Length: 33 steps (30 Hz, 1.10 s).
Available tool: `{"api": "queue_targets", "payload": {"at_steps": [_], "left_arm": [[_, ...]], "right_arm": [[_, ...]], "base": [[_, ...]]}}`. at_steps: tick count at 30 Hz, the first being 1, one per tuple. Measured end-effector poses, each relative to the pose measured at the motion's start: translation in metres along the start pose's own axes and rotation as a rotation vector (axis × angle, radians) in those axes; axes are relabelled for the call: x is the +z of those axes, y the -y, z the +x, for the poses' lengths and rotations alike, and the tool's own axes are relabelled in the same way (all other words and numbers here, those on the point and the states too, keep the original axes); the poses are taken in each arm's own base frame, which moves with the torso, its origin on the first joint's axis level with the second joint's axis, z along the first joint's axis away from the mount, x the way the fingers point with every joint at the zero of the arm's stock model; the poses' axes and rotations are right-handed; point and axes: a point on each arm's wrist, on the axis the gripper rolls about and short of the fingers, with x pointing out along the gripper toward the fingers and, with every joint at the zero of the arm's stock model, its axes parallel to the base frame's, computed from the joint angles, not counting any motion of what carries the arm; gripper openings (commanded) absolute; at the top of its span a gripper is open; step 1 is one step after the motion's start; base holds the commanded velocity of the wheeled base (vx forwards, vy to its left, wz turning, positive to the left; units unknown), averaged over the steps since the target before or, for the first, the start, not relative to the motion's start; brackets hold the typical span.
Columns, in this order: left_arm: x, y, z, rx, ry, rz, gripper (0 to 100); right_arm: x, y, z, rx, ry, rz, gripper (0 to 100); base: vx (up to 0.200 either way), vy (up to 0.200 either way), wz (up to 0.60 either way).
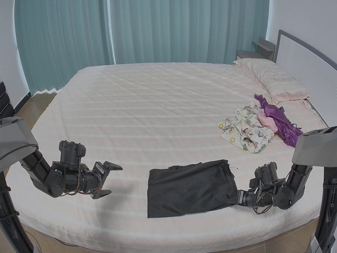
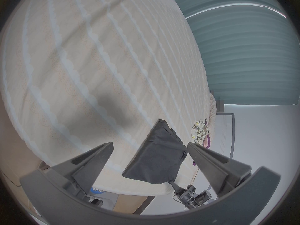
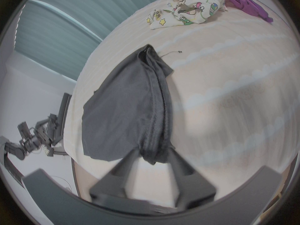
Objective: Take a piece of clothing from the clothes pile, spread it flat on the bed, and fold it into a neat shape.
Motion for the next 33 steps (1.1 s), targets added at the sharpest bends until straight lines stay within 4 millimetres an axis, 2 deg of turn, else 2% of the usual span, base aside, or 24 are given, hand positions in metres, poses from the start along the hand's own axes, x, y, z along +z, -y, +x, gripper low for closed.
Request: {"api": "queue_targets", "payload": {"at_steps": [7,15,16,25,29,33], "left_arm": [[0.000,0.000,0.000,0.000,0.000,-0.001,100],[0.000,0.000,0.000,0.000,0.000,-0.001,100],[0.000,0.000,0.000,0.000,0.000,-0.001,100],[0.000,0.000,0.000,0.000,0.000,0.000,100],[0.000,0.000,0.000,0.000,0.000,-0.001,100],[0.000,0.000,0.000,0.000,0.000,-0.001,100]], "right_arm": [[-0.010,0.009,-0.010,-0.028,-0.030,-0.051,0],[-0.012,0.015,-0.015,-0.043,-0.034,-0.086,0],[-0.013,0.016,-0.016,-0.047,-0.037,-0.095,100],[-0.007,0.021,-0.019,-0.071,0.002,-0.103,100],[0.011,0.021,-0.020,-0.053,0.068,-0.076,100],[0.038,0.013,-0.013,-0.012,0.158,-0.007,100]], "base": [[0.000,0.000,0.00],[0.000,0.000,0.00],[0.000,0.000,0.00],[0.000,0.000,0.00],[0.000,0.000,0.00],[0.000,0.000,0.00]]}}
